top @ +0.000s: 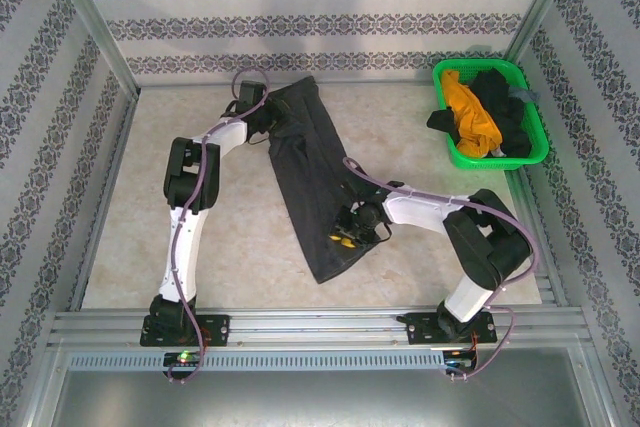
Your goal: Fold and stack the t-shirts
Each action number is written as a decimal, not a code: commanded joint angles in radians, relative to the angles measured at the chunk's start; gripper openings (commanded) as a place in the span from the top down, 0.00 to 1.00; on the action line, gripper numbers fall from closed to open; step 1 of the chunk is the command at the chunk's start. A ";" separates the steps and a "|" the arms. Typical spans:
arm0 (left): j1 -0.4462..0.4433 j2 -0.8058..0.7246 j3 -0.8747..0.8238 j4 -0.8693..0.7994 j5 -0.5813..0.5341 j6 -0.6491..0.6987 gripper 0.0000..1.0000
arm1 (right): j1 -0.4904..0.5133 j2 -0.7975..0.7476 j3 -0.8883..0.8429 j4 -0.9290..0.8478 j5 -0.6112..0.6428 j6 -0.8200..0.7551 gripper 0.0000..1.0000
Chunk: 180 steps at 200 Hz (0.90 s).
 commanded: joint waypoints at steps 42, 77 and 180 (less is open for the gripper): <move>-0.001 -0.192 -0.093 -0.132 -0.098 0.123 0.39 | -0.068 -0.181 -0.037 -0.079 0.052 0.019 0.58; -0.009 -0.461 -0.409 -0.075 -0.082 0.100 0.38 | -0.249 -0.394 -0.158 -0.148 0.068 -0.072 0.54; -0.270 -1.103 -1.132 -0.260 -0.011 0.054 0.40 | -0.280 -0.186 -0.147 -0.237 -0.045 -0.473 0.55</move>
